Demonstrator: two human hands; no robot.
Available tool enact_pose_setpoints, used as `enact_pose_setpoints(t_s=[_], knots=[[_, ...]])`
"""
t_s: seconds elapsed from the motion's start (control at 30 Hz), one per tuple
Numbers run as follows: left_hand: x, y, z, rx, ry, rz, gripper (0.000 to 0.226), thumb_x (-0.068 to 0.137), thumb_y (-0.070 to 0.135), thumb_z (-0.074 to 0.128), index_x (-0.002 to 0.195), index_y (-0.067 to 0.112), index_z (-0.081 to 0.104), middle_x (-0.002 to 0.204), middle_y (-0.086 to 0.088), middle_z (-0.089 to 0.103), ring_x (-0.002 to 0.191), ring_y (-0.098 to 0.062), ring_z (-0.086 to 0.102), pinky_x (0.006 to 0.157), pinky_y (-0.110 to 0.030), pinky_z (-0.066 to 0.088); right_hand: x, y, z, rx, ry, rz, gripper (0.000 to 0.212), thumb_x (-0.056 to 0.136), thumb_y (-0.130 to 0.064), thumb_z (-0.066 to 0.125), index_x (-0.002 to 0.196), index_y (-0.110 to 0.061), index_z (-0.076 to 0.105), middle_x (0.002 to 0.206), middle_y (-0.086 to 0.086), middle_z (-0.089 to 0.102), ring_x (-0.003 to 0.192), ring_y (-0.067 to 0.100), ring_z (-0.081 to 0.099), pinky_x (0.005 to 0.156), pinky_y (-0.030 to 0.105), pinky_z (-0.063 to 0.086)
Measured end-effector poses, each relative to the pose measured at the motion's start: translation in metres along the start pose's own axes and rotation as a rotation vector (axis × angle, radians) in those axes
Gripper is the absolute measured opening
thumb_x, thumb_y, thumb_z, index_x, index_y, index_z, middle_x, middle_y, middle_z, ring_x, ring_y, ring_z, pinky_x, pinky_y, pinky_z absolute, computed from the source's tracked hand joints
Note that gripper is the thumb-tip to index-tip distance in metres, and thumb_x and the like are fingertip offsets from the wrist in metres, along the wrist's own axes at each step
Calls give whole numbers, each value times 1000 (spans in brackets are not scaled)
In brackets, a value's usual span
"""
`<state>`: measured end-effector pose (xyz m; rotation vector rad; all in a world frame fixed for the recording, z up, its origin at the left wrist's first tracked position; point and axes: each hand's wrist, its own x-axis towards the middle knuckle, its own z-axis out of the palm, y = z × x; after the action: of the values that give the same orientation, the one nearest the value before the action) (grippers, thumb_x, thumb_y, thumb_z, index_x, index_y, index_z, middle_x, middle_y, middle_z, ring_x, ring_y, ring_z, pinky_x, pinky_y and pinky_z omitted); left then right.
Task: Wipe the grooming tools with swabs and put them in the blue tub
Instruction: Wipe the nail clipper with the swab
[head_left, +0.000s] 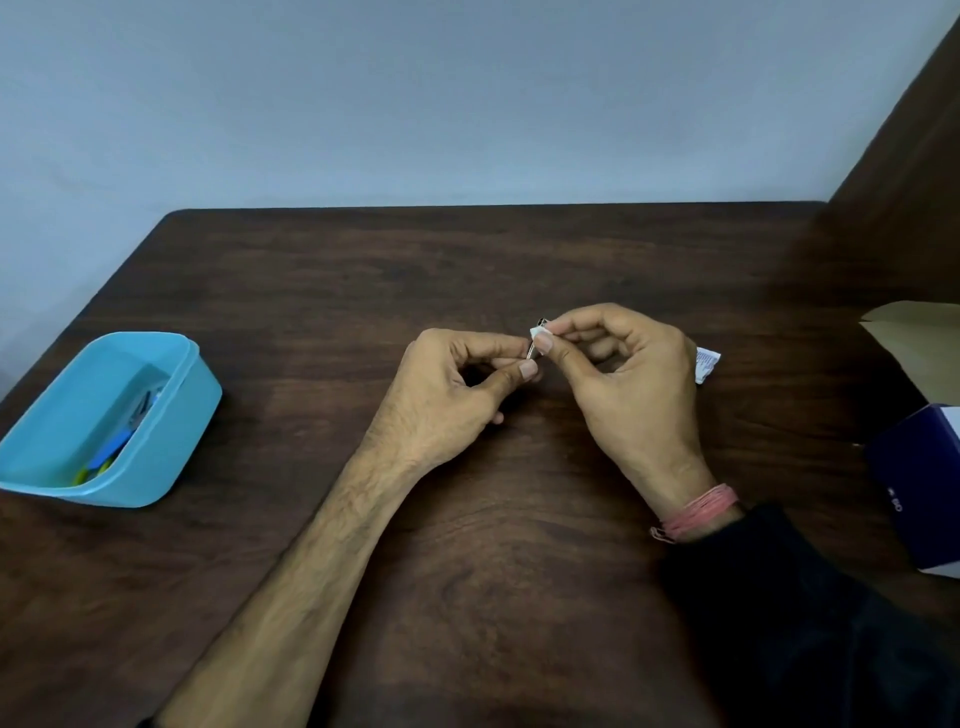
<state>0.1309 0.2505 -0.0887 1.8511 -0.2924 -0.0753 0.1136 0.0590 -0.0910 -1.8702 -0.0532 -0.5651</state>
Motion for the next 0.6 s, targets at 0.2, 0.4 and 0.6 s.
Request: enact_pose_setpoints(t_s=[0.2,0.4,0.6], knots=[[0,1,1,3,-2,2,17,104,16,78,117,23,86,100,11,85,91,-3,78,62,-24,62,1,3,0,-53,28,-6,10,89,-23,93,89,-27,84,79,-13,80,60,14,69,57,39,58],[1,0,0,3,-22,3,16,106,17,76,118,21,86,100,7,85,91,-5,78,62,-24,62,1,2,-2,-85,15,7,10,88,-23,94,86,-28,85,65,-17,73,47,12,54,49,25,42],[2,1,1,-10,-28,-8,16,106,18,75,117,22,86,99,4,84,93,-8,77,63,-26,63,0,-3,-3,-149,3,-25,9,88,-26,93,86,-28,85,52,-30,57,44,12,40,48,22,32]])
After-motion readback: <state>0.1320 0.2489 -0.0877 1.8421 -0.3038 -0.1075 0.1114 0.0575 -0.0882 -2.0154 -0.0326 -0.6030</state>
